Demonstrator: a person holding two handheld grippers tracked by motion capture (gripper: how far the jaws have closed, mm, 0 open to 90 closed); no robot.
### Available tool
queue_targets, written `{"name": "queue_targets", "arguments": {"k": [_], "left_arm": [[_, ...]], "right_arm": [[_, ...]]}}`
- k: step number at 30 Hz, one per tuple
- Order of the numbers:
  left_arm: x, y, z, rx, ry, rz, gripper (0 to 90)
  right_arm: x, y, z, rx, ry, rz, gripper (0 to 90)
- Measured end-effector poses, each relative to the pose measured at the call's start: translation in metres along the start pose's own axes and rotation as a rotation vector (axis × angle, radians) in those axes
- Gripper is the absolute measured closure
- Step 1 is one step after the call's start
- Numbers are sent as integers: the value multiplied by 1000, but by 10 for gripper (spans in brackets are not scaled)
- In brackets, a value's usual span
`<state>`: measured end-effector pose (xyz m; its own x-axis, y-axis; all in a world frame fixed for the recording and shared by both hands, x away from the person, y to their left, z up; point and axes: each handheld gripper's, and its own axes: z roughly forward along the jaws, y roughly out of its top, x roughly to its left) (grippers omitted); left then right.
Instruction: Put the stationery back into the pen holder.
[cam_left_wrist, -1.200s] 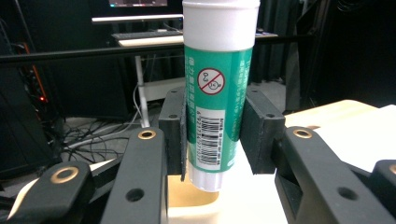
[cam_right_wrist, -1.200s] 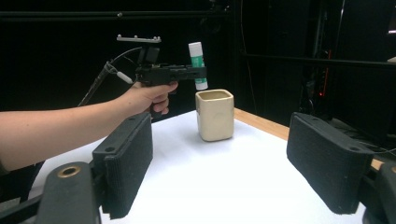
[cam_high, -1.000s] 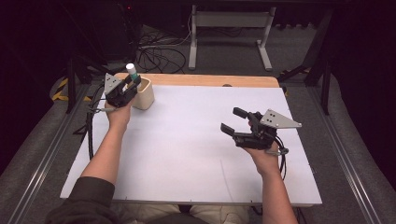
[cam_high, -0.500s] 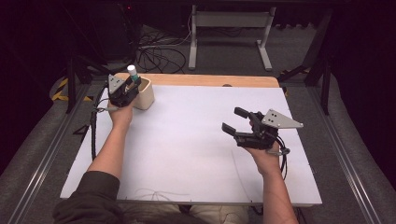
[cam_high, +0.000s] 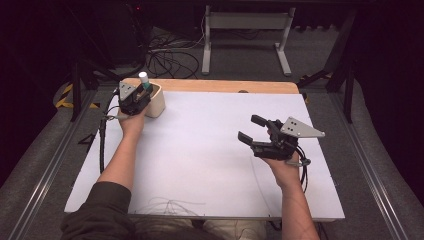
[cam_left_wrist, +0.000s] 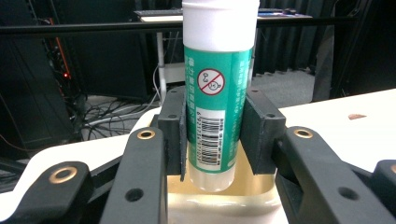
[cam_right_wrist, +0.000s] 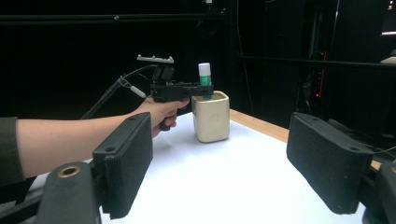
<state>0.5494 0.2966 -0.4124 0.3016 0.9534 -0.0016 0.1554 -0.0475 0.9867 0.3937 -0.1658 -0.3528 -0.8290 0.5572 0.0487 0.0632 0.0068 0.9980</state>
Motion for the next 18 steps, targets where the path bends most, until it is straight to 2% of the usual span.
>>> {"name": "queue_targets", "arguments": {"k": [5,11,18], "left_arm": [[-1,-1,1,7,4,4,640],[-1,-5,3,41,1,13,641],[-2,-5,3,42,1,7,639]], "right_arm": [[0,0,0,-1,0,2,231],[0,0,0,0,3,1,232],[0,0,1,2,4,2,232]]}}
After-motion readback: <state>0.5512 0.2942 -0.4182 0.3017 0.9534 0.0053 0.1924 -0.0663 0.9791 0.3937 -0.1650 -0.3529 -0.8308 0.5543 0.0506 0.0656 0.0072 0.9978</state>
